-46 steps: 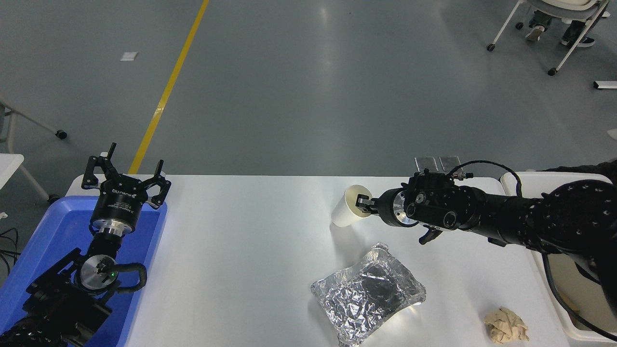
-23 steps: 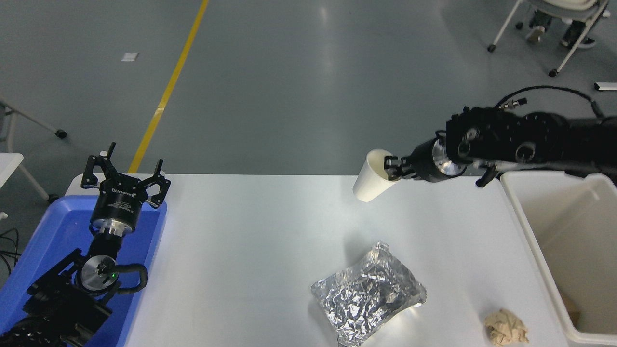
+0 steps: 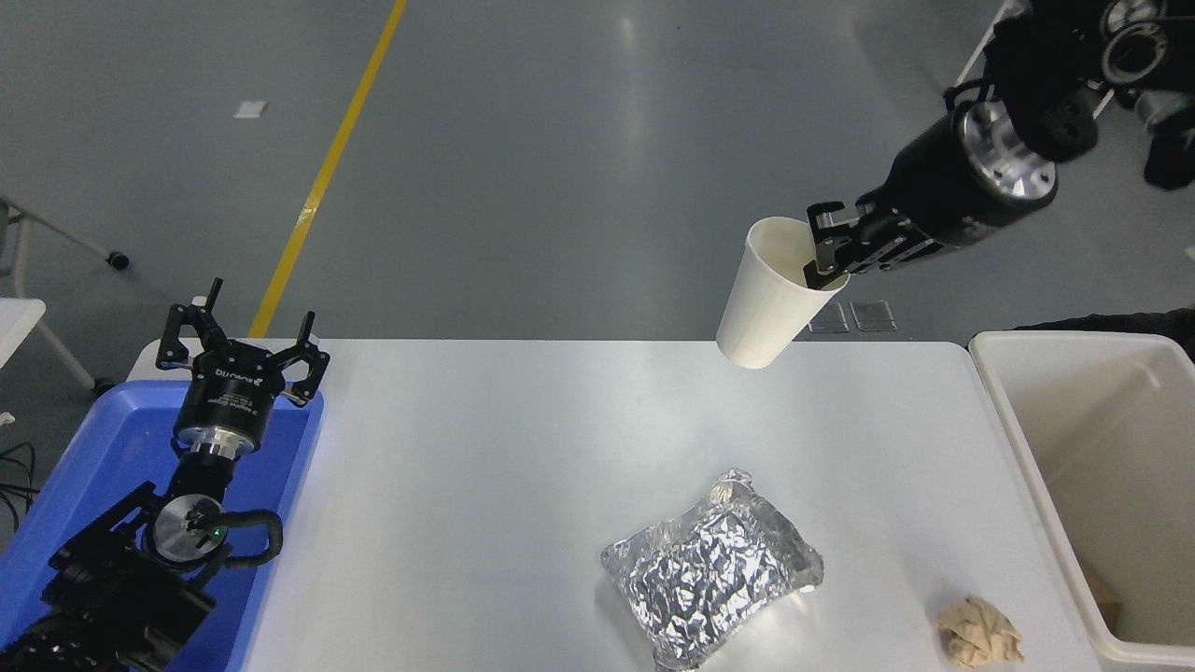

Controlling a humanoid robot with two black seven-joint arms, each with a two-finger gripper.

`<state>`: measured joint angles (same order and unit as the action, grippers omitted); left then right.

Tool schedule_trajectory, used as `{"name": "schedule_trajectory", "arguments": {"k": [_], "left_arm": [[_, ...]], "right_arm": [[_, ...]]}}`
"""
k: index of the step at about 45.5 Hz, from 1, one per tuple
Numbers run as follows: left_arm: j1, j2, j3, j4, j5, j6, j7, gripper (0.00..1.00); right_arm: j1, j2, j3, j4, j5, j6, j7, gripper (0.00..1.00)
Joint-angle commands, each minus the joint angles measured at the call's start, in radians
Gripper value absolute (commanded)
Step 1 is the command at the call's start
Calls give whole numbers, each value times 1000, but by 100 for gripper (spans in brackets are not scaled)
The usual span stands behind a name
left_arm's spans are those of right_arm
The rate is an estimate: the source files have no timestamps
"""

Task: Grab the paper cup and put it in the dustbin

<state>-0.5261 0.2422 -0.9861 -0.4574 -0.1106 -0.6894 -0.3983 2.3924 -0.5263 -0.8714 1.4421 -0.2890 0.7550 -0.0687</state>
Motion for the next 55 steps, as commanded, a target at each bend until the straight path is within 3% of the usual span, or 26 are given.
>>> {"name": "schedule_trajectory", "arguments": {"k": [1,10,22,33,35,45,55], "left_arm": [[1,0,0,0,0,-1,1,100],[0,0,1,0,0,-1,-1,100],[0,0,1,0,0,-1,-1,100],[-2,0,1,0,0,-1,-1,100],[-2,0,1,0,0,-1,-1,100],[-2,0,1,0,0,-1,-1,100],[-3,0,1,0,0,-1,-1,100]], "right_arm": [[105,6,-50,20,1,30,-2,0],[111,-32,-138,9,-64,30,-3,0],[61,-382,-210,-61,-429,30,1,0],[-211,-699,-150,-288,-624,30,7,0],[-298,-704,-129,-330,-622,14,9,0],[-795,-634,20,-499,-570,-361,18,0],[-1338,-399,395,-805,-335,-574,18,0]]}}
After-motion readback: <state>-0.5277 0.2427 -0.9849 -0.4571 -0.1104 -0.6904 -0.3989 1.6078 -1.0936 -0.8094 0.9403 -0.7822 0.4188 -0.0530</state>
